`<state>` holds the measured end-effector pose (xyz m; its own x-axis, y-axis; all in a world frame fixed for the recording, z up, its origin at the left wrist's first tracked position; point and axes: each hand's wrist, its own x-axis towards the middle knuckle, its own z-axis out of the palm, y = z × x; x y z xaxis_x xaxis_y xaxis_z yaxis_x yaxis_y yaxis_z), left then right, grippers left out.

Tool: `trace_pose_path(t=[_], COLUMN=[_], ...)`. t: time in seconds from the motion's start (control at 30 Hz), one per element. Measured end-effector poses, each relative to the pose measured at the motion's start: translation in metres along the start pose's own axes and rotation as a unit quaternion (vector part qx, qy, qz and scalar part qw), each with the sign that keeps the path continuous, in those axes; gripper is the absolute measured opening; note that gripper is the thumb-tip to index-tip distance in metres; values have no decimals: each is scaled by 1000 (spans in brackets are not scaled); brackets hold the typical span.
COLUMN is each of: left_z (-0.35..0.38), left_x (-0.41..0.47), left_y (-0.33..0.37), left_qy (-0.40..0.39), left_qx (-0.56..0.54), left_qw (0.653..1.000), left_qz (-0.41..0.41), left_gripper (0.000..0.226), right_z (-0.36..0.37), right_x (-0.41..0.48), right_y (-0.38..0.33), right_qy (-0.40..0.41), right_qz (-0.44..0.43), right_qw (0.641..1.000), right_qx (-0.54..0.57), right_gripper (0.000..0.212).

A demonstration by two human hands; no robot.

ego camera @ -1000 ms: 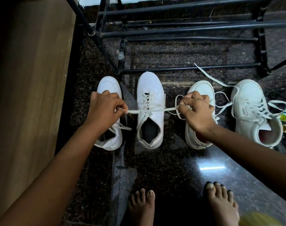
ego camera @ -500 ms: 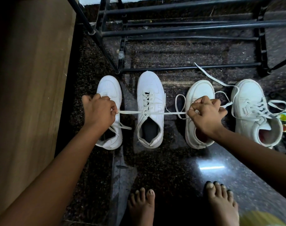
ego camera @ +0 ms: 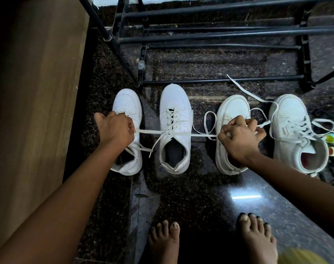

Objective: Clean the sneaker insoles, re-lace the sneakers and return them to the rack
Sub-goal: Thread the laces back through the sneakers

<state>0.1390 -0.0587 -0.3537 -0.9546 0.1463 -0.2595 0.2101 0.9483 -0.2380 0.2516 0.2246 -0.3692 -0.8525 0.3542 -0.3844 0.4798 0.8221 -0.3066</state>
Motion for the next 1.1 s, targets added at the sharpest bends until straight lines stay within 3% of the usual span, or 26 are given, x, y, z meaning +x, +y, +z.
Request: trace_pose_path(t=[0.27, 0.43, 0.53, 0.7, 0.87, 1.0, 1.1], left_z=[-4, 2, 2, -2, -5, -11, -17], left_x=[-2, -8, -16, -28, -37, -50, -63], left_y=[0, -4, 6, 26, 45, 73, 104], left_qy=[17, 43, 80, 107, 112, 108, 87], left_qx=[-26, -199, -277, -258, -257, -282, -280], left_qw=[999, 977, 956, 958, 953, 939, 924], left_qz=[36, 55, 60, 67, 114, 167, 244], left_gripper=[16, 7, 12, 29, 32, 28, 30], right_z=[-1, 2, 9, 15, -2, -16, -15], right_x=[-1, -8, -16, -23, -9, 9, 12], right_y=[0, -3, -7, -6, 19, 63, 94], right_qy=[15, 9, 21, 37, 99, 135, 119], right_qz=[-23, -79, -121, -162, -80, 26, 98], right_qw=[1000, 997, 992, 984, 986, 936, 919], right_qx=[-14, -17, -39, -62, 111, 323, 362], right_gripper=[21, 31, 29, 44, 43, 30, 35])
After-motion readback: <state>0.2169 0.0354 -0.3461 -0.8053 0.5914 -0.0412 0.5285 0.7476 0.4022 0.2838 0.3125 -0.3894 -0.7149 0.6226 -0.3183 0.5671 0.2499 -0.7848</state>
